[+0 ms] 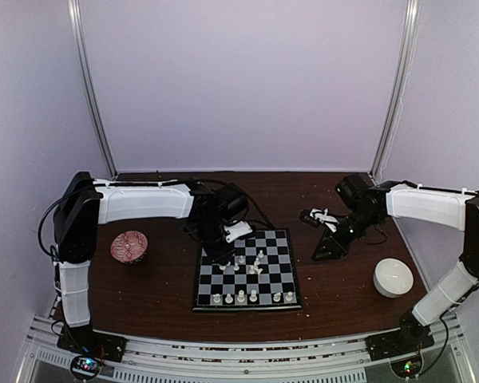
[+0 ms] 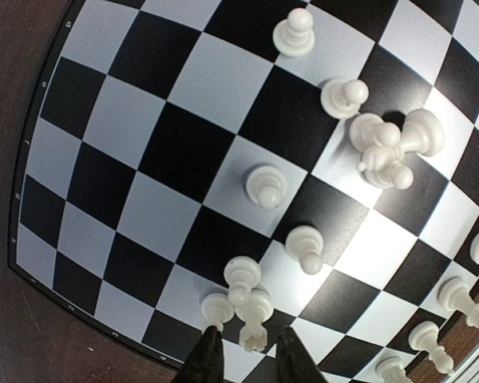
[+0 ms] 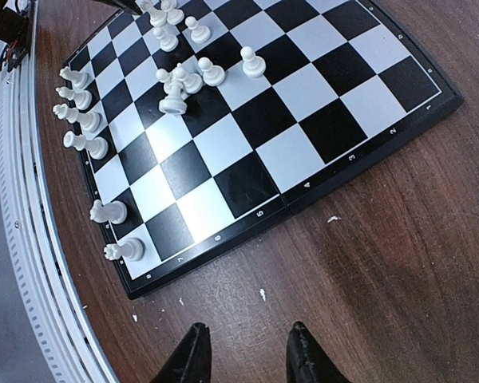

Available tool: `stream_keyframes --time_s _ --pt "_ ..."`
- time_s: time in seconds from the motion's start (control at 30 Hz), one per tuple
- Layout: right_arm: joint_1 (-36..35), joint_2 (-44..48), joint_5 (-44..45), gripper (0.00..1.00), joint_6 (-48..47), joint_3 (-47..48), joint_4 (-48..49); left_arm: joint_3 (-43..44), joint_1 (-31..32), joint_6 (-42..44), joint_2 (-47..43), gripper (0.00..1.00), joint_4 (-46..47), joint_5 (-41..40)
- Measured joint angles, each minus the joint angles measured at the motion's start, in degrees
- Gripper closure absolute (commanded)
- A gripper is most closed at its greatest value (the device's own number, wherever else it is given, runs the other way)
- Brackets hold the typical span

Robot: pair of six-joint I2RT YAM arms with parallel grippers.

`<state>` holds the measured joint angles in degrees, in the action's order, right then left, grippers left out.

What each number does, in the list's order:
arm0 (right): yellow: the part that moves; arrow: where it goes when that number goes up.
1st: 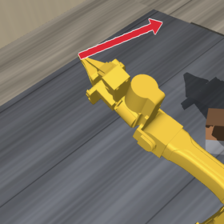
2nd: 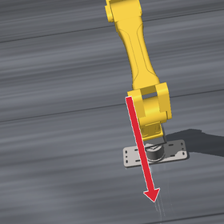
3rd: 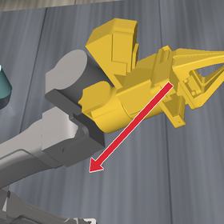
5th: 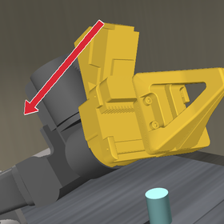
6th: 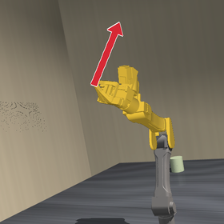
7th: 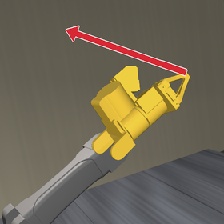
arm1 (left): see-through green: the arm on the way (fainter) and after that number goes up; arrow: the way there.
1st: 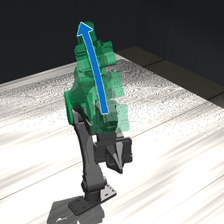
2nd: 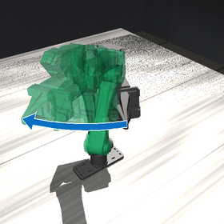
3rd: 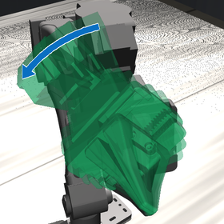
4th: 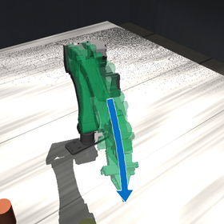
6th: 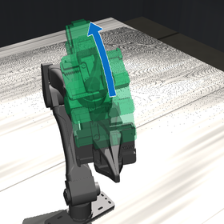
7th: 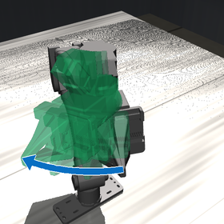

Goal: Set up the chess pieces on the board
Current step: Pick up the rook from the chessboard.

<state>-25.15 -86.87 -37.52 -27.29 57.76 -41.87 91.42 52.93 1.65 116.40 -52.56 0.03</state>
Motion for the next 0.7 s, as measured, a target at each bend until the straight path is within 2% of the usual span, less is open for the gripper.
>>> stream_keyframes --time_s 0.43,0.7 --pt "0.00 -0.66 -0.04 0.67 0.00 0.07 -0.55 0.00 0.00 0.42 1.62 0.80 0.00 0.44" --pt "0.00 -0.68 -0.07 0.67 -0.04 0.15 -0.76 0.00 0.00 0.61 1.68 0.93 0.00 1.03"
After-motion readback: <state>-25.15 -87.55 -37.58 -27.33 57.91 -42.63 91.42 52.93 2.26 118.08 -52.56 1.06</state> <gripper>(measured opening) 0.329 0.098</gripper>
